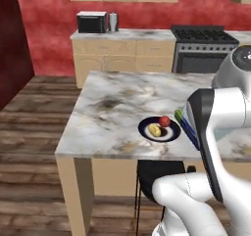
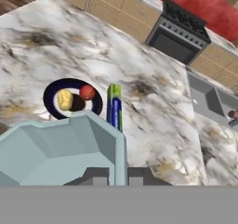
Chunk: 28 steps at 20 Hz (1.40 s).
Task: Retrieve the tupperware and aluminum foil from the cabinet and place them on the dining counter near the plate with potato and onion to prepare for storing leftovers.
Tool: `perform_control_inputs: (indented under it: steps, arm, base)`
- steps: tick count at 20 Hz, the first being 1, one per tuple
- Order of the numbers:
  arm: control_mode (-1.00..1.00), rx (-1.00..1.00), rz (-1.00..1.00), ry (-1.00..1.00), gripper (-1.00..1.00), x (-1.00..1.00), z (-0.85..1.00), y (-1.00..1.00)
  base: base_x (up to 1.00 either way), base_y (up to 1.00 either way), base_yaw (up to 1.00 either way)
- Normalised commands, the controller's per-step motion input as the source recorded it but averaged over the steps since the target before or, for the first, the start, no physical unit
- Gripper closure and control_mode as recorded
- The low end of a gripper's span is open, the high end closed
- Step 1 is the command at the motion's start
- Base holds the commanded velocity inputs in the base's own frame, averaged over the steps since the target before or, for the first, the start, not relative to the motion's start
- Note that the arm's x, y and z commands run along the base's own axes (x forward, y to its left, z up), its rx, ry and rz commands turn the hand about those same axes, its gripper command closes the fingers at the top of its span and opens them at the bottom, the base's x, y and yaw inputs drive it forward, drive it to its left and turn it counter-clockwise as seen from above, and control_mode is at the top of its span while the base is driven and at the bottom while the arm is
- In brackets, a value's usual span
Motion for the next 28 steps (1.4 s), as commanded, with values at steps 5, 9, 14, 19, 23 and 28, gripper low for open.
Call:
perform_control_inputs:
  steps: [5,9,14,19,23,28]
  arm:
    - [1.0,0.0,0.0,0.0,1.0,0.0,0.0,0.0]
    - [1.0,0.0,0.0,0.0,1.0,0.0,0.0,0.0]
    - [1.0,0.0,0.0,0.0,1.0,0.0,0.0,0.0]
    - [-1.0,0.02,-0.01,-0.02,1.0,0.34,0.0,0.19]
    - [-1.0,0.0,0.03,-0.08,1.0,0.28,-0.2,0.47]
    - [-1.0,0.0,0.0,-0.03,1.0,0.33,-0.44,0.8]
  base:
    - [0.83,0.12,-0.43]
    - [0.88,0.14,-0.45]
    - [0.88,0.35,-0.35]
    - [0.32,0.2,-0.07]
    - [0.0,0.0,0.0]
    - [0.0,0.0,0.0]
